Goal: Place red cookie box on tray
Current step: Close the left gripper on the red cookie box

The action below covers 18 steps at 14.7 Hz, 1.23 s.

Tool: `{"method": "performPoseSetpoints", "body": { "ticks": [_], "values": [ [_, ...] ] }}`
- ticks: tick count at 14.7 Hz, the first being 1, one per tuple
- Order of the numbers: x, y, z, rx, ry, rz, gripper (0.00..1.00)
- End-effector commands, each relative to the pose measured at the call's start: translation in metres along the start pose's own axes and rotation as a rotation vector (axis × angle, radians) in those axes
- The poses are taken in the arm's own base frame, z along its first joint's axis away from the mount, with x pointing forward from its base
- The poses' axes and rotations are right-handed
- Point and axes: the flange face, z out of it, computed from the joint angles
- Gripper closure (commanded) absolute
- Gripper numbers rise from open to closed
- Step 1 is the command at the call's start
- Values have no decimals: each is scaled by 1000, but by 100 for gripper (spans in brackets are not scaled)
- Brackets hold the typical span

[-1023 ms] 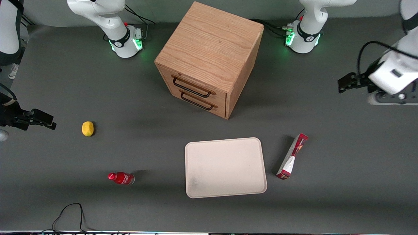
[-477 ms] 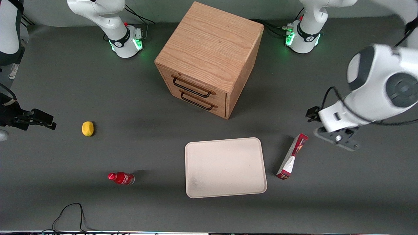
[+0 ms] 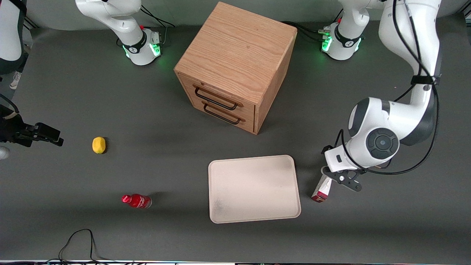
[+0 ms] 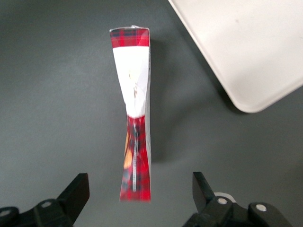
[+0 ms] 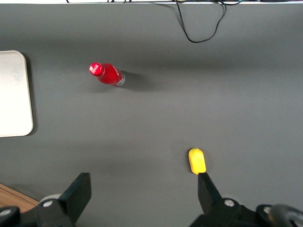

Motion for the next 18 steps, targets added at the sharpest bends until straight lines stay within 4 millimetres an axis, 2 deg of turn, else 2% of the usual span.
{"method": "performPoseSetpoints", "body": {
  "ticks": [1, 4, 5, 7, 8, 9, 13, 15, 17, 18],
  "values": [
    [1, 0, 32, 13, 37, -11, 3],
    [1, -2, 68, 23, 88, -64, 8],
    [3, -3, 77, 25, 92, -64, 20],
    [5, -10, 88, 33, 107, -73, 65],
    [5, -14, 92, 38, 102, -74, 85],
    [5, -17, 92, 42, 102, -72, 100],
    [5, -20, 89, 41, 94, -83, 100],
    [7, -22, 74, 10, 90, -109, 100],
    [9, -38, 26, 9, 57, -111, 100],
    [9, -41, -8, 3, 44, -80, 100]
  ]
}}
